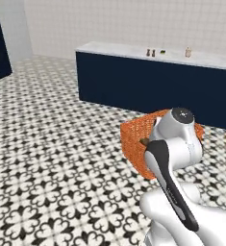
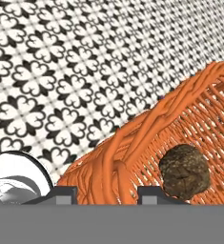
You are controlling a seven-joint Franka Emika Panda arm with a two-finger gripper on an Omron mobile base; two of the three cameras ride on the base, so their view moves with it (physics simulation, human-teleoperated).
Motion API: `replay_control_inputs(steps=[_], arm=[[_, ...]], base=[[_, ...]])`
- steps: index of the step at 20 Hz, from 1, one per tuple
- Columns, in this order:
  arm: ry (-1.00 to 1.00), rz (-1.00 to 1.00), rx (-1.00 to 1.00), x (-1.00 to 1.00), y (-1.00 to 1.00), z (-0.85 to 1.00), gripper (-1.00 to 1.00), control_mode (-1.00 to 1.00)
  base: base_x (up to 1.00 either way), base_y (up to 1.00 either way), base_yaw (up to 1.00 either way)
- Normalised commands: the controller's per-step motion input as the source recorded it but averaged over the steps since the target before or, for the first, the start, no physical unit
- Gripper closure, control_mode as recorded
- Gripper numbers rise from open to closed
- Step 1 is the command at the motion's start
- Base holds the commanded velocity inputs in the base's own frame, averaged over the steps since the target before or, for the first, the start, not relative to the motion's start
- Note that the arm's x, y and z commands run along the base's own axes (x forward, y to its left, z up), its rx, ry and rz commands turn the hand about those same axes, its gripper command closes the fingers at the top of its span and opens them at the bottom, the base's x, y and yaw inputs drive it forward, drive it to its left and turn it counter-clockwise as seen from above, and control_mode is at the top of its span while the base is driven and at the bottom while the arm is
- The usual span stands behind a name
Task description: Open the cabinet, pick up the bread from the cabinet and place it in the basket. Then move the basket to the dining counter.
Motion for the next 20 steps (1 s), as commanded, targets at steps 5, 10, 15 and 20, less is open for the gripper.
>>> replay_control_inputs(steps=[5,10,15,20], arm=[[0.0,0.0,0.0,0.0,0.0,0.0,1.0,1.0],[0.0,0.0,0.0,0.0,0.0,0.0,1.0,1.0],[0.0,0.0,0.0,0.0,0.0,0.0,1.0,1.0],[0.0,0.0,0.0,0.0,0.0,0.0,1.0,1.0]], base=[[1.0,-0.29,0.05],[1.0,-0.3,-0.07],[1.0,-0.14,-0.12],[1.0,-0.27,-0.34]])
